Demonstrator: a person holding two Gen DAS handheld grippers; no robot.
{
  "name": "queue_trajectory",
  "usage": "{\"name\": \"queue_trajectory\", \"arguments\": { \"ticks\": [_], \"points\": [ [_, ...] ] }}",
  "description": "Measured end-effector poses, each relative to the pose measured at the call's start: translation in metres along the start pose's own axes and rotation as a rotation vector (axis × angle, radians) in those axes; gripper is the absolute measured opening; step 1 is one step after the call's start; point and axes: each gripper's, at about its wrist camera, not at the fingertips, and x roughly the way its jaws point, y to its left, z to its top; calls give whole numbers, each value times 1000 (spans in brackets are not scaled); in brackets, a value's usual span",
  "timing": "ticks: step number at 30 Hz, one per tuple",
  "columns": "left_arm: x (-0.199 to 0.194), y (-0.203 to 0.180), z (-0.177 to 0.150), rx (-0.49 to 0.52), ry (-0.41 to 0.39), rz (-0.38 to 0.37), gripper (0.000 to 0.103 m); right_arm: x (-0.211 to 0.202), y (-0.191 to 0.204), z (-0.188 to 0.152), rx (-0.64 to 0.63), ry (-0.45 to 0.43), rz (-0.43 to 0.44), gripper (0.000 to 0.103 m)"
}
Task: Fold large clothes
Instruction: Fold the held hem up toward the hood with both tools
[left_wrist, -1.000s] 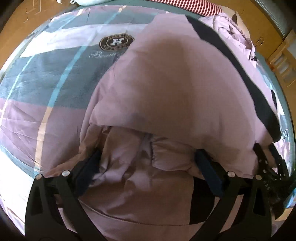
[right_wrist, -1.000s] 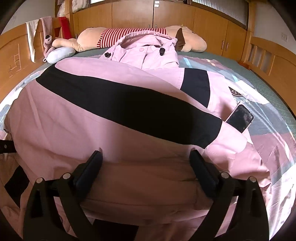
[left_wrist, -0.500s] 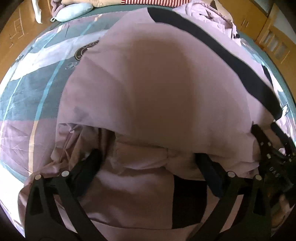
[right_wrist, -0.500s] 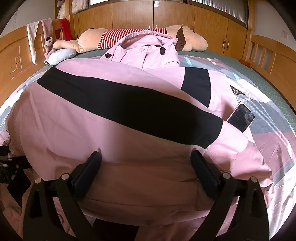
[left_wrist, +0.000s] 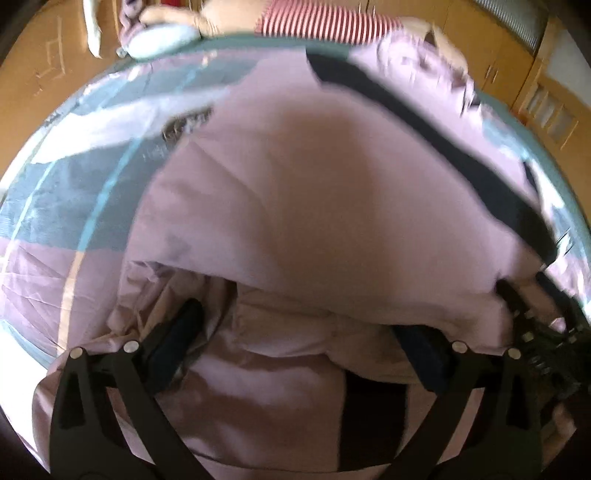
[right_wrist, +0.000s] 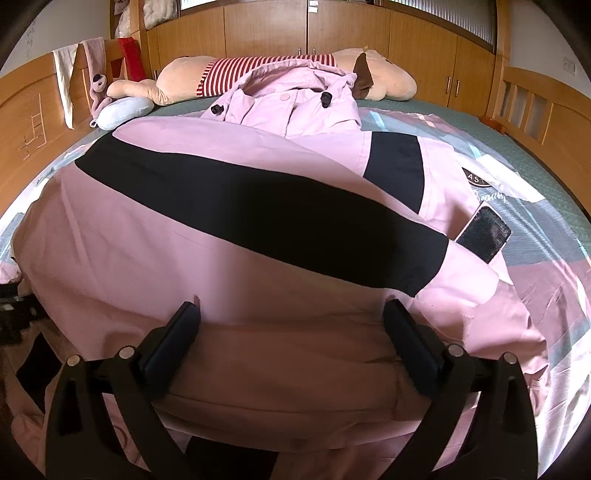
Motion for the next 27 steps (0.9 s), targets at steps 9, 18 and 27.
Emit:
{"name": "queue_trajectory", "arguments": {
  "ticks": [9, 18, 27],
  "points": [
    [24, 4, -5, -9, 50, -5, 101, 0, 0, 0, -4, 5, -1, 102],
    [26, 0, -18, 11, -66, 5, 101, 0, 2, 1, -16, 12, -16, 102],
    [25, 2, -19, 5, -81, 1, 101, -51, 0, -9, 35, -268, -214, 100]
  ]
}}
